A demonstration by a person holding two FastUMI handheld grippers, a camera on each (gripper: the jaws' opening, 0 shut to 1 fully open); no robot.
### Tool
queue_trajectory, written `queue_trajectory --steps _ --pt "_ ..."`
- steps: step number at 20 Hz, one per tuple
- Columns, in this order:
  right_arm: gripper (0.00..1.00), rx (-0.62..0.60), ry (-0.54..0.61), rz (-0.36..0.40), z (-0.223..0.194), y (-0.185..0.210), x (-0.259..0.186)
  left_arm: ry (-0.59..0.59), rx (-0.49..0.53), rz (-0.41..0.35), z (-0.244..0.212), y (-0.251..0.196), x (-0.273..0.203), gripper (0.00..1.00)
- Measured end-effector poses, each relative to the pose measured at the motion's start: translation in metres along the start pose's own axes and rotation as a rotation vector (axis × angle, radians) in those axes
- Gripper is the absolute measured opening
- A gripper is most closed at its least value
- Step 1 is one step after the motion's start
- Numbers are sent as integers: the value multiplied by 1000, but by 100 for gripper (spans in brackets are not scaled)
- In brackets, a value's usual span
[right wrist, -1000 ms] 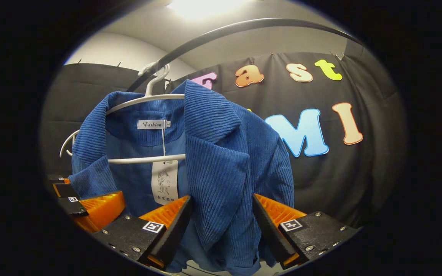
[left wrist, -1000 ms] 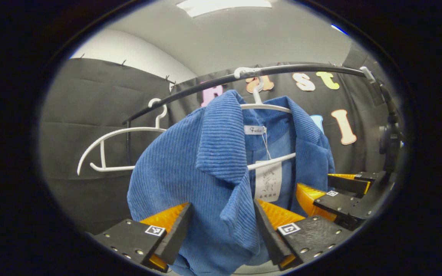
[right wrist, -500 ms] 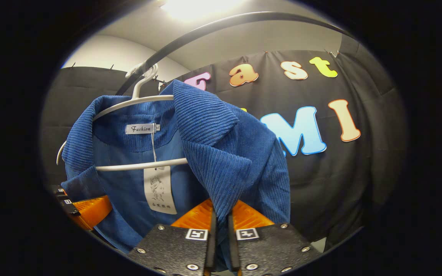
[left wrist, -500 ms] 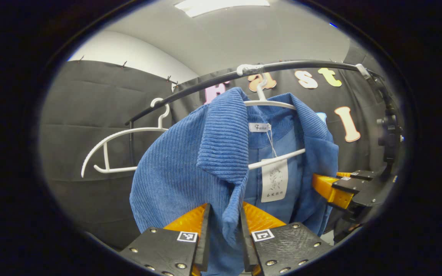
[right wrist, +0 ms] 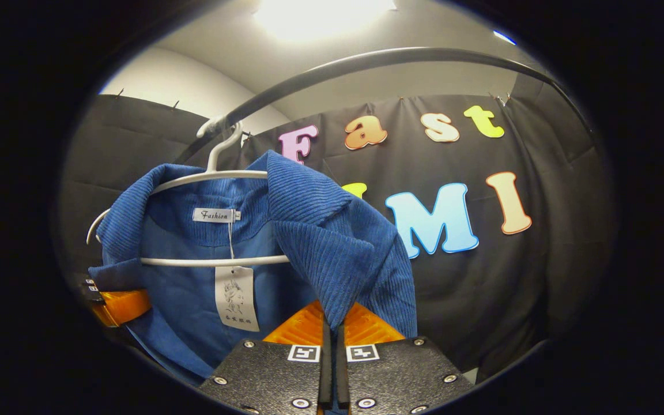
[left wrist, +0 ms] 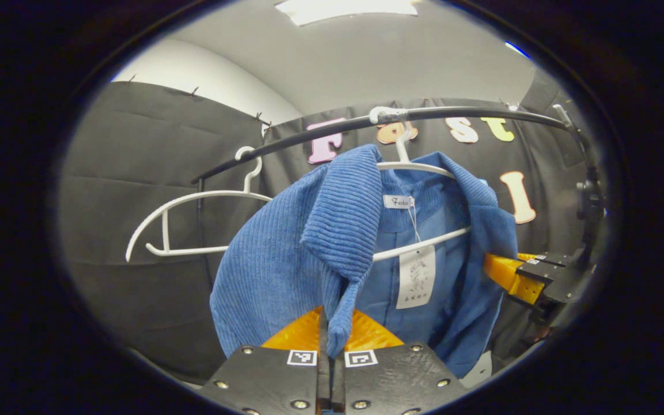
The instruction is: Grasp the clothes on the hanger with both hands and then place them into the laundry hamper below.
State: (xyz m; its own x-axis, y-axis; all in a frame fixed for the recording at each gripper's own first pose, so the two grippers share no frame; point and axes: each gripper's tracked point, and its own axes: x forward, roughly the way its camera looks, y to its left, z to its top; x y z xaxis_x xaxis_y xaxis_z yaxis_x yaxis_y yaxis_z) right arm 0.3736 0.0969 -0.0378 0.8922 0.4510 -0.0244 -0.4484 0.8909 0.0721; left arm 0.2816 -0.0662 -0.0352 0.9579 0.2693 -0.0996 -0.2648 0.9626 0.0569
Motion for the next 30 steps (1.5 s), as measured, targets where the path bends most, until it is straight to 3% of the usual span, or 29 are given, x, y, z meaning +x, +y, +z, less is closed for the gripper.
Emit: queue_trajectory --steps 14,20,30 --pt "2 11 -194 -38 89 -12 -28 -160 11 -42 86 14 -45 2" --pt "2 -62 -288 -48 125 -17 -30 -189 30 -16 110 38 -50 2" --pt "2 -134 -346 -94 142 -38 -7 -244 125 34 142 88 -40 1"
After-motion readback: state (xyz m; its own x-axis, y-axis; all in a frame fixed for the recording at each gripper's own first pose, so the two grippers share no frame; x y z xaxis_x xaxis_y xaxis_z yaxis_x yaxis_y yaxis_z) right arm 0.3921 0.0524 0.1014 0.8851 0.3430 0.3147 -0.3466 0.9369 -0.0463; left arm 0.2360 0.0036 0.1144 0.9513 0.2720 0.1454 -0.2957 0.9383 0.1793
